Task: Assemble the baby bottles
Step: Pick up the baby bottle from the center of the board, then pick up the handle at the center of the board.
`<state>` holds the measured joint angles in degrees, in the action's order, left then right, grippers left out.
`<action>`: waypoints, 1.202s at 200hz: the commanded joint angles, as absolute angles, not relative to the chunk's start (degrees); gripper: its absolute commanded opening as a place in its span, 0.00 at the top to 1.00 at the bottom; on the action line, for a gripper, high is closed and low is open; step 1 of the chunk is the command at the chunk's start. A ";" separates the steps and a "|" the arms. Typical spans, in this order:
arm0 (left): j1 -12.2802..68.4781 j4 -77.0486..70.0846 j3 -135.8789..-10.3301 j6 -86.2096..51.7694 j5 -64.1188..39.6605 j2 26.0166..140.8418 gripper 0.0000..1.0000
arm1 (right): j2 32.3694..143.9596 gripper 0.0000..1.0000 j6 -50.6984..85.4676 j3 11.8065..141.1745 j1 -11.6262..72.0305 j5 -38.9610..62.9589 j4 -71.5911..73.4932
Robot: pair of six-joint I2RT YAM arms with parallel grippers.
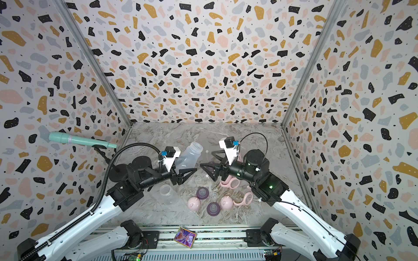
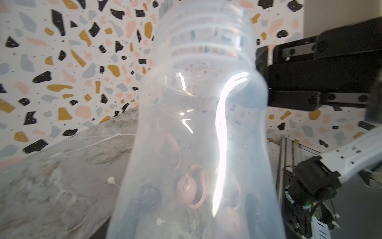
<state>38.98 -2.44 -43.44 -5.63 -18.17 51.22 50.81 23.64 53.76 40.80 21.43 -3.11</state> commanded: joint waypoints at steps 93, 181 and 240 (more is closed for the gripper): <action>38.67 1.88 -41.06 -3.42 -2.86 49.45 0.84 | 67.32 0.35 33.95 37.59 16.35 15.14 -3.30; 38.67 2.20 -39.33 -3.58 -2.55 45.64 0.84 | 82.46 0.51 39.40 38.27 16.52 5.77 10.96; 38.67 1.85 -38.27 -3.43 -2.99 44.65 0.84 | 90.04 0.53 39.92 41.61 18.09 2.82 14.15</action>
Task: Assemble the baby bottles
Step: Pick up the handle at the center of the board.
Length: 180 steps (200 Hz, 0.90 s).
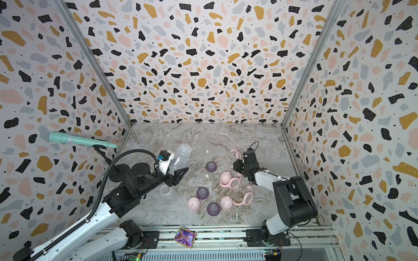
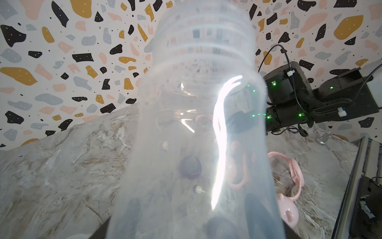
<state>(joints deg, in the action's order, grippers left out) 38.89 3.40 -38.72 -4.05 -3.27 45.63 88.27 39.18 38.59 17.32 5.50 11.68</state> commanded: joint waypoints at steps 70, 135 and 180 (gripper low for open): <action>38.67 1.13 -36.74 -3.56 -5.35 41.72 0.84 | 95.37 0.68 39.82 44.87 19.94 -3.45 11.88; 38.67 2.46 -36.79 -3.08 -5.72 40.72 0.85 | 98.72 0.75 39.12 47.17 20.03 -4.28 10.83; 38.67 2.97 -36.92 -3.08 -6.24 40.17 0.85 | 100.95 0.81 38.67 48.86 20.02 -3.52 9.59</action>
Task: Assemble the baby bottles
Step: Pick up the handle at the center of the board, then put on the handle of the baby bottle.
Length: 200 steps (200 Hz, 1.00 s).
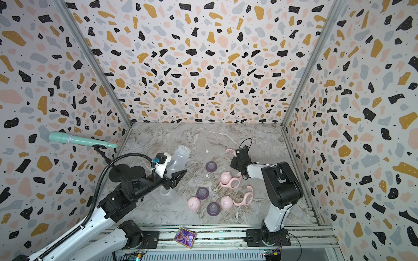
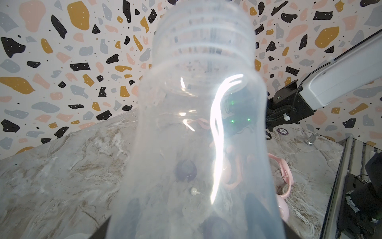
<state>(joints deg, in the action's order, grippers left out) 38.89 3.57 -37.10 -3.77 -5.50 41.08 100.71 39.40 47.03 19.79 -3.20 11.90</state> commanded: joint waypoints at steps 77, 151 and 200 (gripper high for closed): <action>38.67 2.80 -39.15 -1.60 -13.74 42.37 0.94 | 85.41 1.00 28.43 50.11 20.17 5.53 11.94; 38.67 -0.74 -43.36 -2.23 -30.14 48.28 1.00 | 63.27 1.00 13.33 48.87 34.48 19.62 28.23; 38.67 -4.36 -45.52 -7.48 -35.19 48.12 1.00 | 61.01 1.00 -0.48 47.35 45.34 7.68 29.21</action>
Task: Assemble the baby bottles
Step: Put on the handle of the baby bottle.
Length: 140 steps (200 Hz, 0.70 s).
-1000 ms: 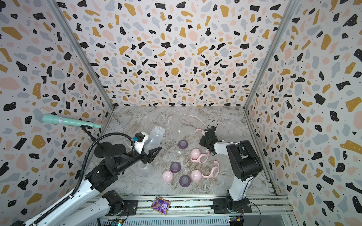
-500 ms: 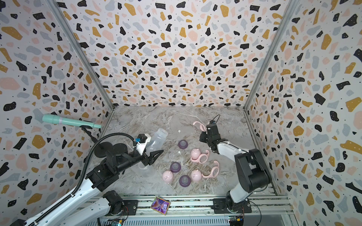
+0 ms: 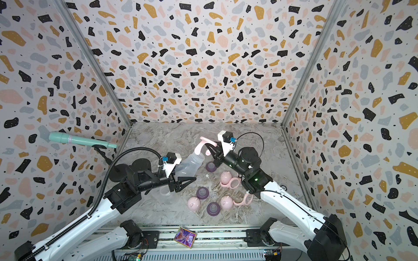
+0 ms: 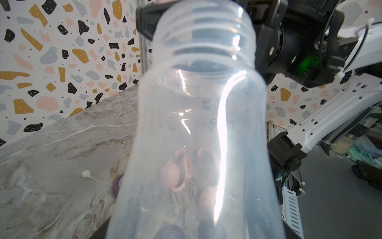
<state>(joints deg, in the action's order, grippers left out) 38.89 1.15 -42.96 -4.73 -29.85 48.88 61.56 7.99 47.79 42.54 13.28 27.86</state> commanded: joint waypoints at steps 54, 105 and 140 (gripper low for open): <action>38.67 -6.24 -44.46 -10.12 -34.08 45.70 1.00 | 60.89 1.00 -5.70 45.77 50.03 2.87 31.55; 38.67 -6.60 -44.91 -11.62 -33.93 47.26 1.00 | 60.26 1.00 -8.54 44.05 53.64 -0.34 33.55; 38.67 -7.30 -44.91 -12.25 -33.59 48.14 1.00 | 59.35 1.00 -7.95 44.06 54.27 0.31 34.00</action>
<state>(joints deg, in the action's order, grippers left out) 38.89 -2.68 -43.33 -10.87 -33.78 47.94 61.28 -6.57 44.25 53.43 -0.05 32.88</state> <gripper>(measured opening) 0.766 0.120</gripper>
